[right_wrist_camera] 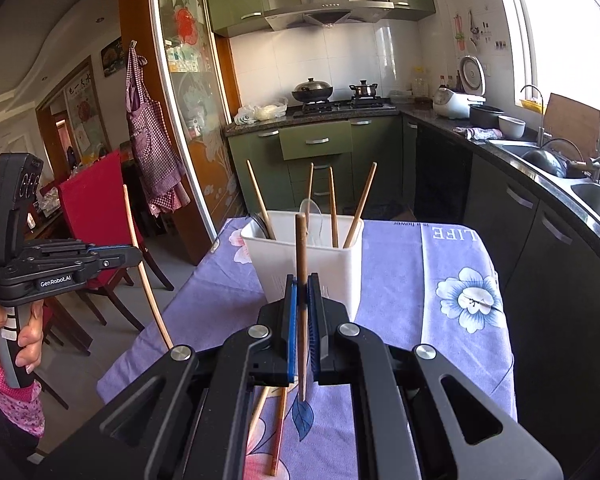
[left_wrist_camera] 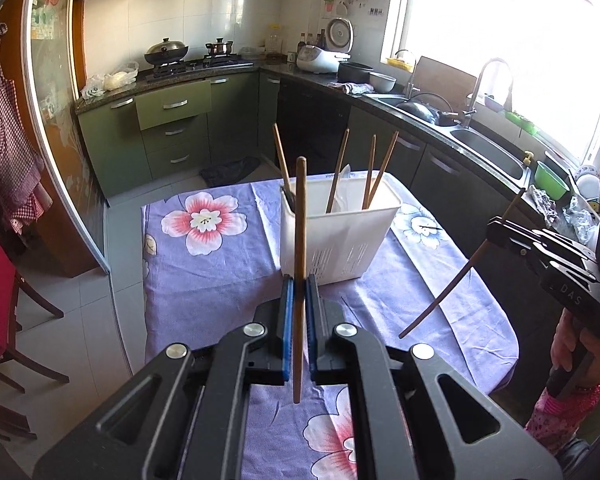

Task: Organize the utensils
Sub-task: 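Carry both held chopsticks up over the white holder, then drop both chopsticks into the holder, opening both grippers, then close the left gripper on a remaining chopstick while the right gripper returns to the last one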

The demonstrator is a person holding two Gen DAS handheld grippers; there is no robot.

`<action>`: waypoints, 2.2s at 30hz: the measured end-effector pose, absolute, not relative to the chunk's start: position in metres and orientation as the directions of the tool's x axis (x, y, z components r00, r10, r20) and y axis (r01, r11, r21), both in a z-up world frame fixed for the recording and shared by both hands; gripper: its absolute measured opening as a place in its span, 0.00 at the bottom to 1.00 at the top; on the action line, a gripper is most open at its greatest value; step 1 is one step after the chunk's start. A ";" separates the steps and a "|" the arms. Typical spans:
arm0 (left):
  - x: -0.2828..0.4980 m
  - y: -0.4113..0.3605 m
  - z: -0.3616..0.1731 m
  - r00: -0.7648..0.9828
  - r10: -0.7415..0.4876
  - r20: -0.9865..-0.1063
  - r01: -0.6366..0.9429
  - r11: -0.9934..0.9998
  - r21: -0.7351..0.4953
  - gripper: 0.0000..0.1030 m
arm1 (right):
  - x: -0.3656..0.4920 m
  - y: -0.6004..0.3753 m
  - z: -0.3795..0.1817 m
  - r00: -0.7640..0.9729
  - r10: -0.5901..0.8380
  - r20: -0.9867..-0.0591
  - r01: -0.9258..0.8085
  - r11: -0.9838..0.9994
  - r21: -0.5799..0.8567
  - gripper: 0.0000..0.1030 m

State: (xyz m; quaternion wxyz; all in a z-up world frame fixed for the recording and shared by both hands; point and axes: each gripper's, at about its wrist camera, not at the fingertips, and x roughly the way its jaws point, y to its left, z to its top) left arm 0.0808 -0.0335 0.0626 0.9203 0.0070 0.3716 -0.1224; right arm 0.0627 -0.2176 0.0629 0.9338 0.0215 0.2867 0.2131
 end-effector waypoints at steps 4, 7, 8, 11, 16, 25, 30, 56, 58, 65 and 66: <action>0.093 -0.042 0.095 0.721 -0.245 -0.649 0.259 0.963 -0.075 0.05 | 0.075 -0.215 0.091 0.758 0.415 -0.504 -0.395 0.906 0.152 0.06; 0.105 -0.049 0.120 0.749 -0.257 -0.610 0.270 0.960 -0.072 0.05 | 0.085 -0.213 0.116 0.774 0.416 -0.478 -0.400 0.906 0.140 0.06; 0.109 -0.052 0.129 0.756 -0.262 -0.599 0.274 0.959 -0.074 0.05 | 0.089 -0.213 0.124 0.778 0.418 -0.470 -0.403 0.905 0.138 0.06; 0.122 -0.058 0.152 0.782 -0.278 -0.558 0.282 0.956 -0.081 0.05 | 0.102 -0.212 0.148 0.794 0.414 -0.445 -0.401 0.907 0.129 0.06; 0.150 -0.070 0.176 0.823 -0.271 -0.499 0.271 0.960 -0.074 0.05 | 0.134 -0.211 0.182 0.825 0.395 -0.403 -0.379 0.917 0.123 0.06; 0.215 -0.087 0.139 0.815 -0.226 -0.534 0.225 0.972 -0.067 0.06 | 0.200 -0.205 0.168 0.812 0.368 -0.452 -0.340 0.929 0.146 0.06; 0.232 -0.086 0.093 0.759 -0.218 -0.613 0.217 0.973 -0.077 0.06 | 0.217 -0.203 0.116 0.766 0.361 -0.531 -0.327 0.931 0.162 0.06; 0.133 -0.079 -0.030 0.577 -0.137 -0.805 0.108 0.990 -0.091 0.54 | 0.064 -0.284 0.019 0.779 0.288 -0.557 -0.199 0.956 0.216 0.32; 0.138 -0.081 -0.058 0.526 -0.130 -0.841 0.077 0.991 -0.105 0.53 | 0.060 -0.297 0.004 0.764 0.297 -0.573 -0.180 0.951 0.253 0.32; 0.152 -0.104 -0.108 0.420 -0.114 -0.900 0.034 0.993 -0.110 0.42 | 0.054 -0.314 -0.032 0.722 0.334 -0.605 -0.155 0.931 0.330 0.32; 0.154 -0.107 -0.112 0.411 -0.105 -0.906 0.031 0.994 -0.101 0.40 | 0.054 -0.315 -0.035 0.718 0.340 -0.607 -0.155 0.929 0.337 0.32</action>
